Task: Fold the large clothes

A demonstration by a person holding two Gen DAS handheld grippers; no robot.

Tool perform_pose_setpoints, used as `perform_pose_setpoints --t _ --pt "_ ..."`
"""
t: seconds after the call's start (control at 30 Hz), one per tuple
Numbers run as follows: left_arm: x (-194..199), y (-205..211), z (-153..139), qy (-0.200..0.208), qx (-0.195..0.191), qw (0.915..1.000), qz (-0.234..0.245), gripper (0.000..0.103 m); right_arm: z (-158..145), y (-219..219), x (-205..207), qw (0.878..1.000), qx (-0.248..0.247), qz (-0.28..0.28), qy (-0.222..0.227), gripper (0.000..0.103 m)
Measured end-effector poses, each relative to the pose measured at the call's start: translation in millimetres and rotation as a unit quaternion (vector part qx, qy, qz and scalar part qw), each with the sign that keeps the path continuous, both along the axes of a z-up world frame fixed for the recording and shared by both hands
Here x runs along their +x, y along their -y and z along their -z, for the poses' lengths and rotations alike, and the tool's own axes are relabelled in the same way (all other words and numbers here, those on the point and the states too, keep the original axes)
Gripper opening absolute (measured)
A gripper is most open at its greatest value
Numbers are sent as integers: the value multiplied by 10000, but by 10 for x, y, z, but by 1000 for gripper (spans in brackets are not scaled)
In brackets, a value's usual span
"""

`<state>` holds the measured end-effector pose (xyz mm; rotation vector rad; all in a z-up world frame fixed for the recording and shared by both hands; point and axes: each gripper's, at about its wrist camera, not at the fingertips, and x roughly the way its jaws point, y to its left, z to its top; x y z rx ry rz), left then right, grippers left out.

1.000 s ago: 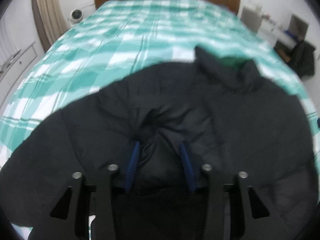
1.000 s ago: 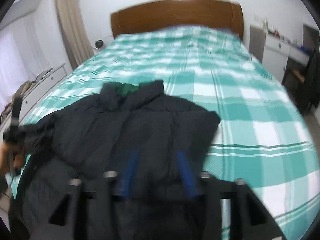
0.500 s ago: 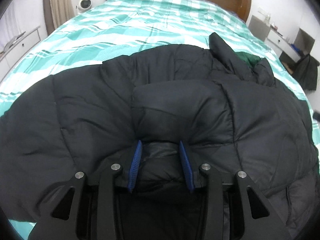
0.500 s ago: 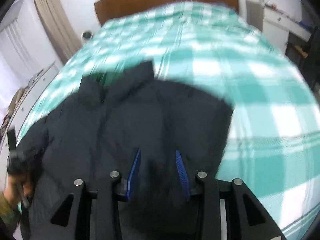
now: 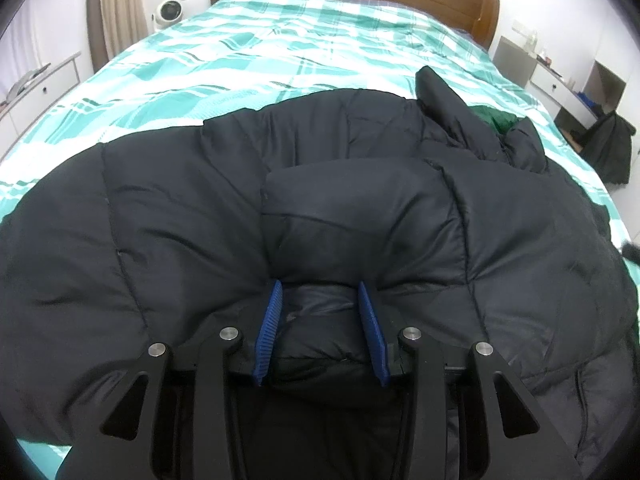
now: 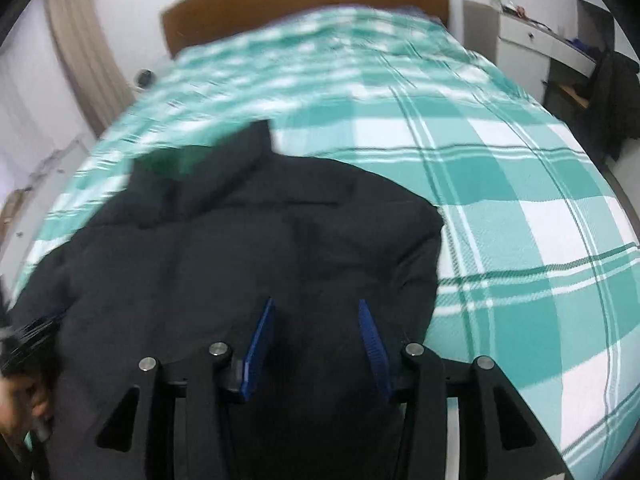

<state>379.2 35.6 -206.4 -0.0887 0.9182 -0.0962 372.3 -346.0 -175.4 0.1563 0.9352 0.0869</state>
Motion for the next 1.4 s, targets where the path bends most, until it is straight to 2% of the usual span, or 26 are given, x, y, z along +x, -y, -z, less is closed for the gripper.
perform_pose_setpoints --t 0.1,0.13,0.2,0.23,0.3,0.4,0.5,0.7,0.87,0.97,1.2,1.4 --pt "-23 -13 -53 -67 -45 10000 7 44 279 -96 -121 9980 -153 -278 -546 56" --pt "-49 -30 -90 -139 -104 9998 -5 46 263 -114 -161 9983 -249 -251 -466 56" --pt "-174 -82 -177 -214 -319 9993 -9 61 90 -119 -356 9993 -350 -109 -112 57" --pt "-264 -105 -219 -201 -420 9989 10 64 15 -117 -446 9995 -304 -102 8 59" --pt "-524 -123 -307 -114 -474 9988 79 81 -167 -111 -701 9993 -222 -113 296 85" --pt "-963 -88 -376 1 -356 9991 245 85 -398 -137 -1166 9974 -253 -170 654 88" --pt "-1411 -44 -402 93 -233 9992 312 90 -456 -130 -1626 9956 -316 -115 870 88" --pt "-2030 -70 -376 9 -270 9992 291 90 -320 -159 -2390 9963 -509 127 677 88" --pt "-2331 -58 -393 40 28 9992 398 90 -377 -253 -2743 9957 -320 262 832 88" --pt "-2430 -86 -387 16 121 9993 362 91 -385 -383 -2810 9957 -276 180 871 88" --pt "-2553 -235 -390 2 75 9998 192 91 -407 -779 -2800 9951 -102 -308 939 88" --pt "-2550 -442 -394 -5 34 10000 -44 92 -316 -970 -2891 9950 -63 -587 809 88"
